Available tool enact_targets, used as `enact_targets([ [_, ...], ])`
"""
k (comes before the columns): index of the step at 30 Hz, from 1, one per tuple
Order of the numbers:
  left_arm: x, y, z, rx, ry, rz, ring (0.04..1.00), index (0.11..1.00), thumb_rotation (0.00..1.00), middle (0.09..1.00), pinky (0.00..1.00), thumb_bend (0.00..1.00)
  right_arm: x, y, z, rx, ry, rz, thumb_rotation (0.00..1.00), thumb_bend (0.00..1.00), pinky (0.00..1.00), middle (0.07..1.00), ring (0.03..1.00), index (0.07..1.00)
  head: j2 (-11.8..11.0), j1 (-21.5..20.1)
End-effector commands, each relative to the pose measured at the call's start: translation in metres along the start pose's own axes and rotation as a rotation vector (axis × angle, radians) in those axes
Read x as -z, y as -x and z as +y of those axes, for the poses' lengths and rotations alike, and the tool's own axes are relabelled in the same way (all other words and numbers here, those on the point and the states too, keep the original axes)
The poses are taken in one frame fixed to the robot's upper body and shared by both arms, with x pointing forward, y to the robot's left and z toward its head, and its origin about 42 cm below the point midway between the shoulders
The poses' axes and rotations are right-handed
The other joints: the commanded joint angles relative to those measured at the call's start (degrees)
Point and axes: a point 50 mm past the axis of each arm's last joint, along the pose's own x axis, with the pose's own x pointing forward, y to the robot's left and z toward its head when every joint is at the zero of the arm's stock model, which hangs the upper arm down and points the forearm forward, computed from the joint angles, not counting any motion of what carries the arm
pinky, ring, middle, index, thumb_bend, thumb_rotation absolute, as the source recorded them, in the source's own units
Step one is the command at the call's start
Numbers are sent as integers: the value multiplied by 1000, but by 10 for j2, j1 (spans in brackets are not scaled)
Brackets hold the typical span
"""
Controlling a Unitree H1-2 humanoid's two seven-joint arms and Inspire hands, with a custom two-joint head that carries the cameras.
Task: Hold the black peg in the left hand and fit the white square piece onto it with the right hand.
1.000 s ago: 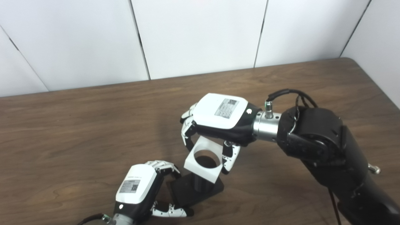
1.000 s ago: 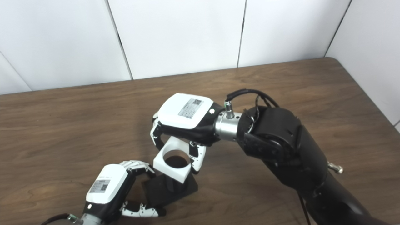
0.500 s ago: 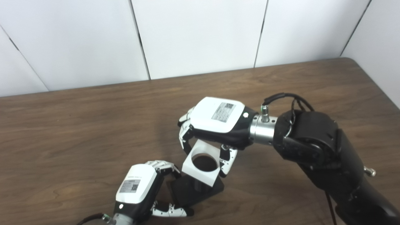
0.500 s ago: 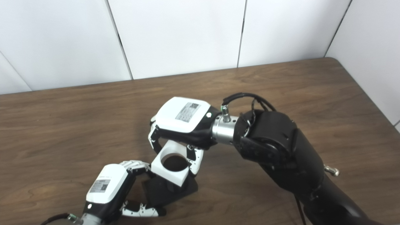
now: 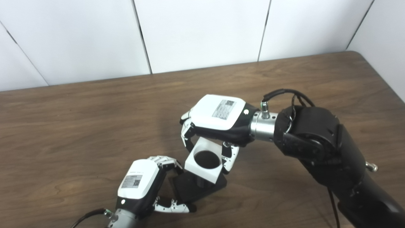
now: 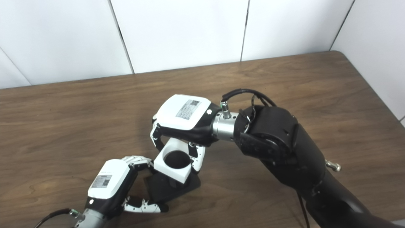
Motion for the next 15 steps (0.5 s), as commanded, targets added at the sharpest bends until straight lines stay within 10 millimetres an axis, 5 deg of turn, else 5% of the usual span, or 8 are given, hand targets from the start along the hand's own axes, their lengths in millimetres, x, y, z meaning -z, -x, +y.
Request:
enact_targets([
  [1,5,3,-6,62,-4,47,767,491,55,718,773,504,-1,1,-13,46,44,-8,133,525,830,734,862,482,1,0],
  [15,5,2,-5,63,-3,47,766,492,55,720,774,503,-1,-2,-13,57,52,-33,133,525,802,723,849,482,4,-1],
])
